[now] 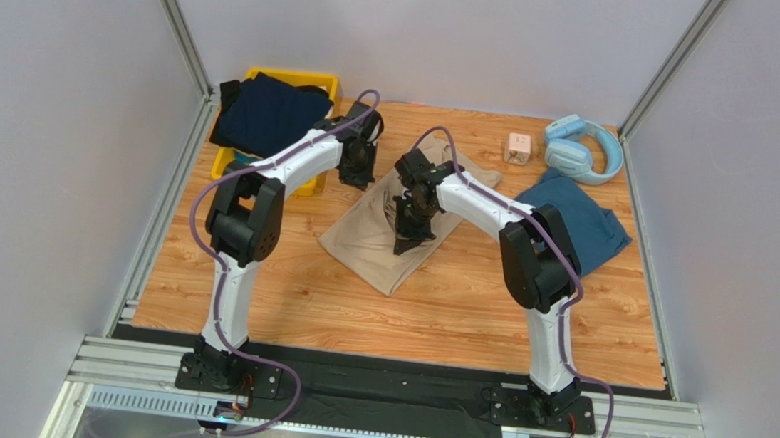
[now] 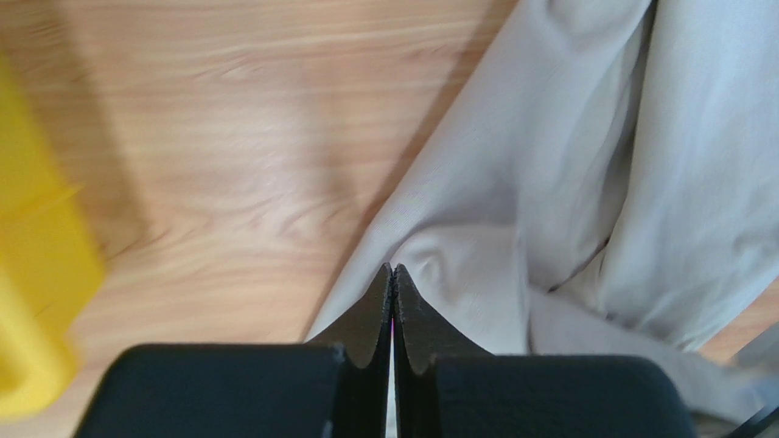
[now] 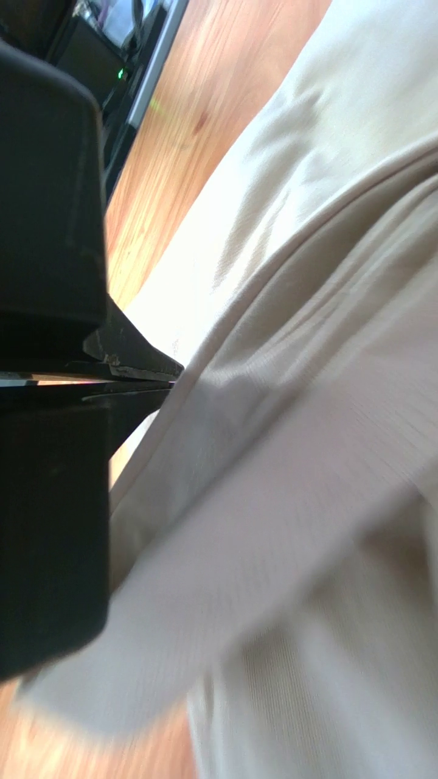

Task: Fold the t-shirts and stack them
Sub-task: Fold the folded rectangular tshirt in 1/3 of the way

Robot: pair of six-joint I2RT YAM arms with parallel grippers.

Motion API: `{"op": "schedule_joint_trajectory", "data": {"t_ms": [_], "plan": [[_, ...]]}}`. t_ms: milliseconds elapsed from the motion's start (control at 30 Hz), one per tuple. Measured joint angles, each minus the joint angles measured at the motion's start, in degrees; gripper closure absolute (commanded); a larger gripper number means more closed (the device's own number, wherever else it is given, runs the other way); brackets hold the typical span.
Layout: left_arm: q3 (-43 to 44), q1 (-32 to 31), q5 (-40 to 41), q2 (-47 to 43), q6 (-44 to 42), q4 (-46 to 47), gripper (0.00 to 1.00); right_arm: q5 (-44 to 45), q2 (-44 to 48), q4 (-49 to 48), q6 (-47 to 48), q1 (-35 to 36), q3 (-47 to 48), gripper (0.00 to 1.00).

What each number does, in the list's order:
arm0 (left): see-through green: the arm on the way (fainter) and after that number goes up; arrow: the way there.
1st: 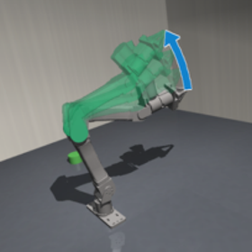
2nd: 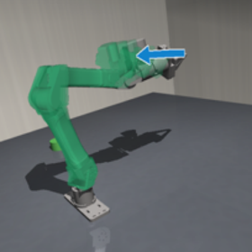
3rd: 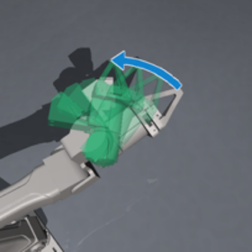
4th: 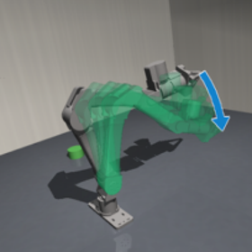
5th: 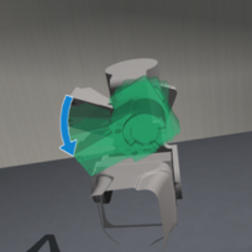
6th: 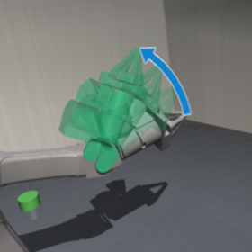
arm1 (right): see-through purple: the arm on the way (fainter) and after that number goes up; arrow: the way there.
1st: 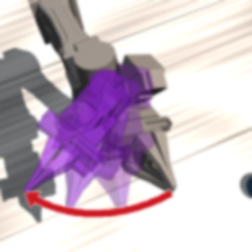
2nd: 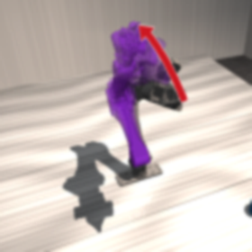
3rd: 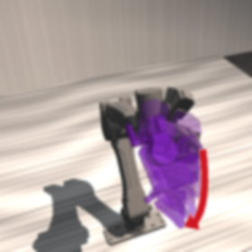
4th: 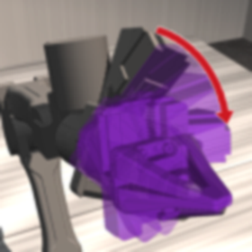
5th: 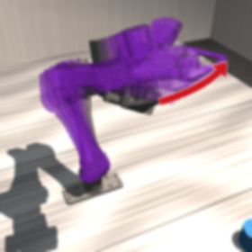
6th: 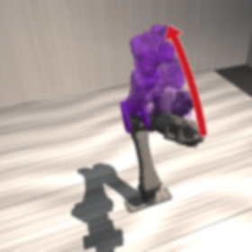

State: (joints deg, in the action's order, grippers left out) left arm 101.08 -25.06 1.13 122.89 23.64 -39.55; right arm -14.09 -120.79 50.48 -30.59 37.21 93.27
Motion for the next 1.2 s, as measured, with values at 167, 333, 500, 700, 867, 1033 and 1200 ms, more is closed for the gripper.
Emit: {"op": "schedule_joint_trajectory", "data": {"t_ms": [167,333,500,700,867,1033,1200], "plan": [[-7.52,1.46,-1.51,-10.69,-1.53,0.17,1.0,0.57,0.0,2.64,1.07,-3.98,4.92,1.0],[-15.23,-0.52,-5.68,-18.16,-2.14,2.1,1.0,1.16,-1.05,4.61,2.03,-6.97,7.93,1.0],[-25.27,-4.48,-9.31,-18.88,-1.03,4.72,1.0,2.54,-3.13,6.4,3.37,-8.11,10.88,1.0],[-30.99,-5.66,-10.62,-19.08,-0.33,4.85,1.0,1.57,-3.1,10.1,3.87,-8.39,15.19,1.0],[-30.99,-5.51,-9.4,-19.43,0.22,7.19,1.0,0.87,-2.84,12.68,3.56,-6.34,22.8,1.0],[-31.28,-5.51,-8.92,-19.39,1.84,9.01,1.0,-1.38,-2.54,12.48,2.34,-2.73,21.38,1.0],[-33.05,-5.51,-7.89,-19.15,3.37,9.99,1.0,-2.51,-3.04,12.28,1.01,-0.46,18.56,1.0]]}}
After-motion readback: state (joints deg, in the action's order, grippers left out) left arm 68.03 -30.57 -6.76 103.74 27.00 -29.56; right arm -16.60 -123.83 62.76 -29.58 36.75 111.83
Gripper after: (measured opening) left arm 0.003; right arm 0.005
